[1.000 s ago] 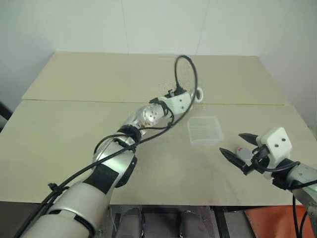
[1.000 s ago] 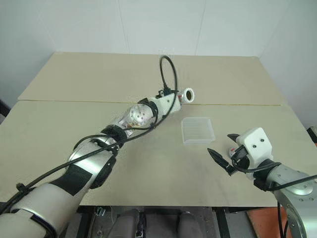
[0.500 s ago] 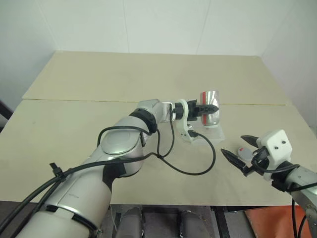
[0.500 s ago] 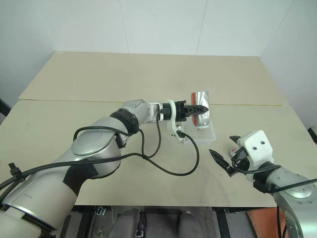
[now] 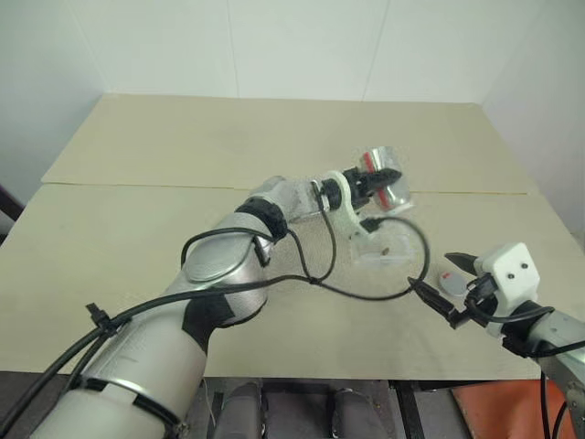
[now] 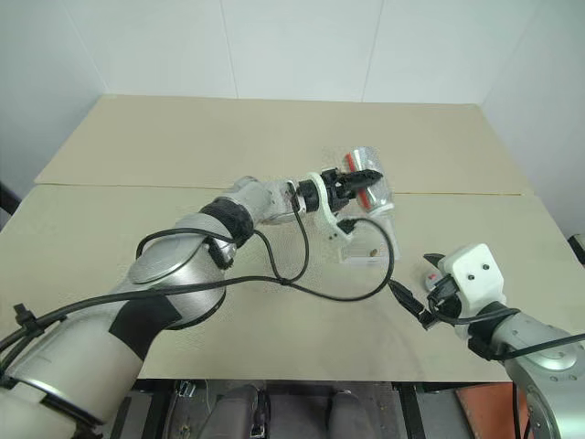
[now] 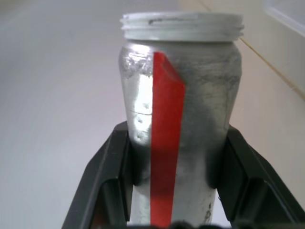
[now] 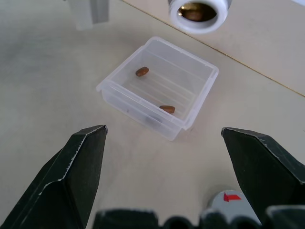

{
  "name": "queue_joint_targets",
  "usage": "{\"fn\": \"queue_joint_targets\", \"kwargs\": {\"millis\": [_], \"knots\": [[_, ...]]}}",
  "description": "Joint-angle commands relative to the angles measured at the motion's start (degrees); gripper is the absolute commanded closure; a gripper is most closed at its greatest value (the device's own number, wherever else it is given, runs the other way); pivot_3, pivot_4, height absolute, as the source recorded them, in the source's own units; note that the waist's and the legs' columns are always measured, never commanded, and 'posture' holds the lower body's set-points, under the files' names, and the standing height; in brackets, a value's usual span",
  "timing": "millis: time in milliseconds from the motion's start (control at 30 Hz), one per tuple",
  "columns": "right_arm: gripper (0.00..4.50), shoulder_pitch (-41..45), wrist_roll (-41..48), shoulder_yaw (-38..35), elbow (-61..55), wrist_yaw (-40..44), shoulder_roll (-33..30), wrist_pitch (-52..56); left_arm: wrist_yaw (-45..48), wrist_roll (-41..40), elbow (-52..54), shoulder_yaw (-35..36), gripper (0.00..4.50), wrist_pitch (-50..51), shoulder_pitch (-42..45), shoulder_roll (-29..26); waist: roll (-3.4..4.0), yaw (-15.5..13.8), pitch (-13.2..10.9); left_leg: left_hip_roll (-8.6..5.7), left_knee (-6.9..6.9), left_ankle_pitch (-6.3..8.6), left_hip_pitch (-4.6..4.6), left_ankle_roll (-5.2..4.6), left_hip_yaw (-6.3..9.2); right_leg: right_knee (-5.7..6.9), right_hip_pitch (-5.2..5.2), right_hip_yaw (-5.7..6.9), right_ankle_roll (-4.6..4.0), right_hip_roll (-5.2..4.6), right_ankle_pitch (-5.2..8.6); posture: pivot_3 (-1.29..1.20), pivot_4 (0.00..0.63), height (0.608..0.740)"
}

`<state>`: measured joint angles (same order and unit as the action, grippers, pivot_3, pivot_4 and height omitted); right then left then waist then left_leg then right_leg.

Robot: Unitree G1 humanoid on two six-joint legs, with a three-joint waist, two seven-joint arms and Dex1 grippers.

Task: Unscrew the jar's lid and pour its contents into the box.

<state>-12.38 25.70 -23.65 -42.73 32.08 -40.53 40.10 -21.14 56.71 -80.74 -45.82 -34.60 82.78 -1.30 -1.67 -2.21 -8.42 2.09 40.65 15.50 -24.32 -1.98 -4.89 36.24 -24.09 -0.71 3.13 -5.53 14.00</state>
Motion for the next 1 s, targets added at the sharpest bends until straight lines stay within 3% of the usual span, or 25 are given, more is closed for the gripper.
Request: {"fn": "queue_joint_targets", "kwargs": {"millis": [33, 167, 300, 533, 700, 833, 1000], "knots": [[0.03, 0.4, -0.5, -1.6, -0.7, 0.0, -0.7, -1.4, 19.3, -21.5, 0.9, 19.1, 2.55, 0.1, -3.2, 1.8, 0.0, 0.1, 0.0, 0.02, 0.04, -0.03, -0.01, 0.05, 0.0, 0.03, -0.01, 0.01, 0.0, 0.01, 0.0, 0.0, 0.15, 0.74], [0.03, 1.2, -0.7, -0.7, -0.5, -0.1, -1.0, -1.1, 36.5, -39.6, 2.8, 36.9, 2.55, 4.1, -6.1, 3.4, 0.01, 0.2, 0.0, 0.02, 0.13, -0.04, -0.01, 0.05, -0.01, 0.09, 0.0, 0.02, 0.0, 0.01, 0.0, 0.0, 0.15, 0.74], [0.03, 1.7, -0.7, -0.4, -0.6, 0.2, -1.5, -1.0, 44.8, -46.6, 4.5, 43.8, 2.55, 4.4, -8.5, 2.4, 0.05, 0.2, 0.0, 0.0, 0.11, -0.02, 0.04, 0.02, 0.02, 0.08, 0.07, 0.02, 0.0, 0.02, 0.0, 0.0, 0.15, 0.74], [0.03, 1.7, 0.5, -0.8, -0.9, 3.1, -3.0, -1.6, 57.5, -54.8, 11.3, 49.1, 2.55, 4.2, -16.0, -2.0, 0.14, 0.4, 0.1, 0.0, 0.12, -0.03, 0.09, 0.03, 0.05, 0.17, 0.11, 0.02, 0.01, 0.03, -0.01, 0.0, 0.15, 0.74], [0.03, 2.0, 0.0, 0.4, -0.8, 4.0, -3.6, -2.0, 62.7, -59.7, 27.9, 49.7, 2.55, 11.2, -30.3, -7.0, 0.2, 1.2, 0.2, 0.02, 0.12, -0.03, 0.11, 0.04, 0.14, 0.52, 0.12, 0.0, 0.01, 0.02, -0.01, 0.0, 0.15, 0.74], [0.03, 2.9, -0.6, 2.3, 0.3, 4.4, -3.5, -2.6, 60.9, -65.7, 47.7, 51.9, 2.55, 22.2, -43.4, -8.9, 0.23, 1.7, 0.2, 0.09, 0.15, -0.03, 0.14, 0.03, 0.43, 0.61, 0.09, -0.05, 0.01, 0.04, -0.01, 0.0, 0.15, 0.74], [0.03, 4.7, -1.6, 4.5, 2.6, 5.3, -3.9, -4.1, 54.8, -65.3, 60.6, 52.7, 2.55, 26.6, -53.0, -10.6, 0.21, 1.4, 0.3, 0.08, 0.18, -0.02, 0.18, 0.0, 0.52, 0.64, 0.13, -0.06, 0.0, 0.04, -0.01, 0.0, 0.15, 0.74]]}}
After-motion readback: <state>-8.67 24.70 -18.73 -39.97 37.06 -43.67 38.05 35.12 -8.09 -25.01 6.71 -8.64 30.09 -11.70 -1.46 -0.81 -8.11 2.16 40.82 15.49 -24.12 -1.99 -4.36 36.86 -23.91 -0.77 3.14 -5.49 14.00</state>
